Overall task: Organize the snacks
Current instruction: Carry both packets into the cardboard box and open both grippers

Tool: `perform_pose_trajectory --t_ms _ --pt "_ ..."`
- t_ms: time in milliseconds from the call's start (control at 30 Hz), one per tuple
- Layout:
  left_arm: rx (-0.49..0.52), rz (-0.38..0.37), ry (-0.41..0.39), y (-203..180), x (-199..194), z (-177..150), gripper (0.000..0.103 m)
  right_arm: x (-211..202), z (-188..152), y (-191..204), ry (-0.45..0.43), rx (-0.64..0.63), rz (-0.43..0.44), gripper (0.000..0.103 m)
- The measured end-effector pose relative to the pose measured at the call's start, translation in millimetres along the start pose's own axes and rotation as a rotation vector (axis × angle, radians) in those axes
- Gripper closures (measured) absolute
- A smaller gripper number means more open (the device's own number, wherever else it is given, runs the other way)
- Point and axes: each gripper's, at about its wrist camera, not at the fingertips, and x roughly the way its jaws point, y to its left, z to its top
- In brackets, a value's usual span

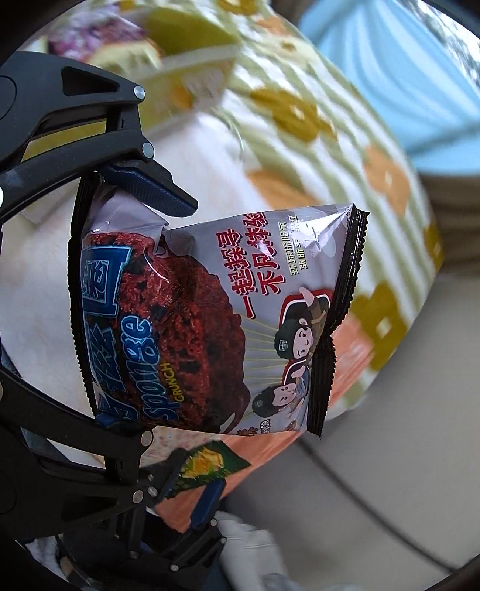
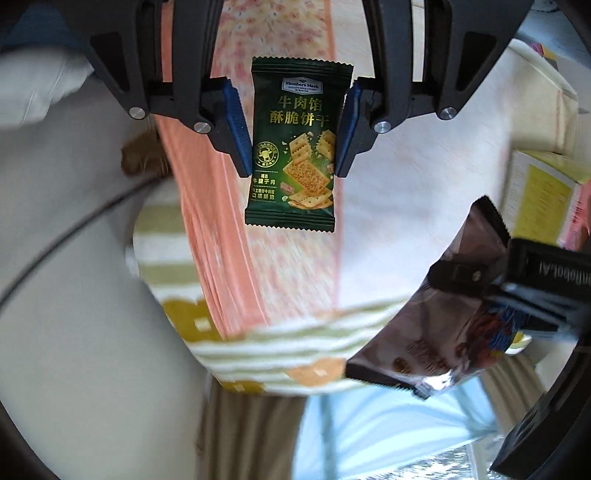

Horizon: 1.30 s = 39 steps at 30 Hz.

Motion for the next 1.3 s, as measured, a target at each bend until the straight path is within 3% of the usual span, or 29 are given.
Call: perform_pose_trajectory --t_ms 300,667,967,1067,1133,1300 --pt "-0.302 0.142 -0.125 113.9 -96.4 -44.4 0.018 -52.7 81.8 83.6 -0.156 -0.203 0.213 0.062" --pt "-0.524 0.209 -0.123 246.8 -126.1 -105.8 0.018 -44.0 133.6 217.2 -0.165 -0.334 0.430 0.062" --pt "-0.538 0.147 -0.049 312.6 -82.6 -100.4 0.017 -18.9 149.3 274.7 -0.111 -0.332 0.444 0.062" --pt "-0.520 0.125 -0.040 322.3 -73.9 -97.4 0.012 -10.1 153.1 284.6 -0.090 -0.317 0.423 0.062" --pt "-0.504 0.107 -0.046 325.4 -72.9 -99.7 0.001 -5.0 153.0 288.5 -0.071 -0.300 0.411 0.062" --pt "-0.489 0.075 -0.060 329.7 -80.5 -111.8 0.001 5.9 152.4 294.1 -0.032 -0.262 0.390 0.062"
